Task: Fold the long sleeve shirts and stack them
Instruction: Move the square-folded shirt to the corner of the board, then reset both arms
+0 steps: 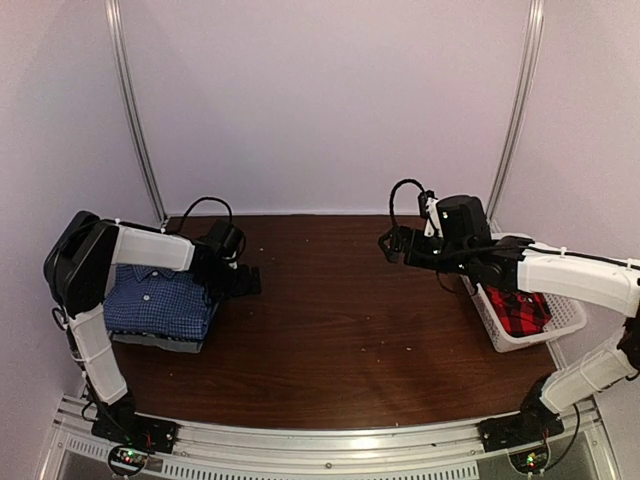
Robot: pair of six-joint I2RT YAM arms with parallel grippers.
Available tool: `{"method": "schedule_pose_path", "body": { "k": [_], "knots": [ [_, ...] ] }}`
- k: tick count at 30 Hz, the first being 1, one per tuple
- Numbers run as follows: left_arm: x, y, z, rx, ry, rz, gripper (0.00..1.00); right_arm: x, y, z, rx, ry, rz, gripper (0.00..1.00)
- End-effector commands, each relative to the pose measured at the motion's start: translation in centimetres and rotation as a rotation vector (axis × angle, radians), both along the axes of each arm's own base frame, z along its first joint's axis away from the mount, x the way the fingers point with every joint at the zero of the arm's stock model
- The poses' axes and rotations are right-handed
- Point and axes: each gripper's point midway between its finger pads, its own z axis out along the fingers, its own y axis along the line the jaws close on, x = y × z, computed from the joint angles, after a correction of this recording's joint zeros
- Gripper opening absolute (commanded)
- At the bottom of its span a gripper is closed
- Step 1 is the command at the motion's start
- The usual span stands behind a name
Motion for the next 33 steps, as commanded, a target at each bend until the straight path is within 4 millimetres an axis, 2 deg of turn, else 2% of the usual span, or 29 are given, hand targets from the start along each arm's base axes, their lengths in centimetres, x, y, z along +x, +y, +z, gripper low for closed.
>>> {"method": "schedule_pose_path", "body": {
  "k": [1, 8, 12, 16, 20, 26, 30, 33],
  "knots": [
    [-1.1, 1.6, -0.8, 0.04, 0.046, -0.003, 0.98, 0.1, -0.1, -0.7, 0.003, 0.01, -0.006, 1.0],
    [0.8, -0.4, 2.5, -0.005, -0.041, -0.112, 0.98, 0.1, -0.4, -0.6, -0.028, 0.017, -0.017, 1.0],
    [1.8, -2.6, 5.8, -0.052, -0.113, -0.202, 0.98, 0.0, -0.8, -0.1, -0.027, 0.005, -0.029, 1.0],
    [2.2, -5.8, 9.4, -0.07, -0.205, -0.298, 0.98, 0.1, -1.0, 0.0, -0.029, 0.005, -0.035, 1.0],
    [2.2, -8.8, 12.9, -0.096, -0.285, -0.373, 0.98, 0.0, -1.2, 0.4, -0.022, 0.0, -0.044, 1.0],
    [1.8, -11.8, 17.1, -0.148, -0.37, -0.431, 0.98, 0.0, -1.5, 1.7, -0.006, -0.03, -0.057, 1.0],
    [1.4, -12.8, 20.3, -0.172, -0.439, -0.446, 0.98, 0.1, -1.7, 2.9, -0.01, -0.059, -0.065, 1.0],
    [0.7, -12.7, 22.9, -0.194, -0.502, -0.453, 0.98, 0.1, -2.0, 4.0, -0.007, -0.089, -0.072, 1.0]
  ]
}}
